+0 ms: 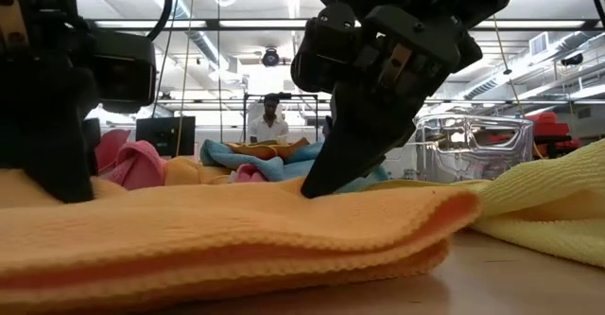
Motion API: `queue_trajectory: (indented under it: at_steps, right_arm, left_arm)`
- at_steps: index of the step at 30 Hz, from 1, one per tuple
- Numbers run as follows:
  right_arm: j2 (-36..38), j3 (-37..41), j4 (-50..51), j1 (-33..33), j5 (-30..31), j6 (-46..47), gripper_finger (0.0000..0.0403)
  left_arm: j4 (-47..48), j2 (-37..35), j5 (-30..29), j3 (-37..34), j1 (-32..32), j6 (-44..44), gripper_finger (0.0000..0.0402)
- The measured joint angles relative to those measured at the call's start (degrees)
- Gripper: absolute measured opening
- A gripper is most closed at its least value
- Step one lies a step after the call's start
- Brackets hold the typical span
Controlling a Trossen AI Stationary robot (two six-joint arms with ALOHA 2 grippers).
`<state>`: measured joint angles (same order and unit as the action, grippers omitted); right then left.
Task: Fold microfiber towels
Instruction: Fold the bottom orange towel
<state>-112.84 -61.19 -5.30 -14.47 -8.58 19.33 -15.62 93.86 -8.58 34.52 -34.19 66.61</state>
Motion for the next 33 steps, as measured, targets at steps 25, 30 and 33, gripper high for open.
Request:
queue_trajectory:
  at_steps: [25, 30, 33]
  right_arm:
    - [21.17, -0.22, 9.99, 3.44, 17.06, -29.84, 0.0007]
    - [22.32, -0.24, 9.68, 3.32, 22.13, -40.68, 0.0007]
    - [21.79, -0.25, 9.91, 1.8, 22.9, -45.44, 0.0008]
  left_arm:
    - [19.33, -33.42, -3.64, 1.65, 15.61, -40.3, 0.0021]
    - [28.28, -31.8, -5.91, 10.65, 15.7, -59.53, 0.0009]
    - [33.49, -27.74, -6.89, 14.36, 13.91, -65.84, 0.0011]
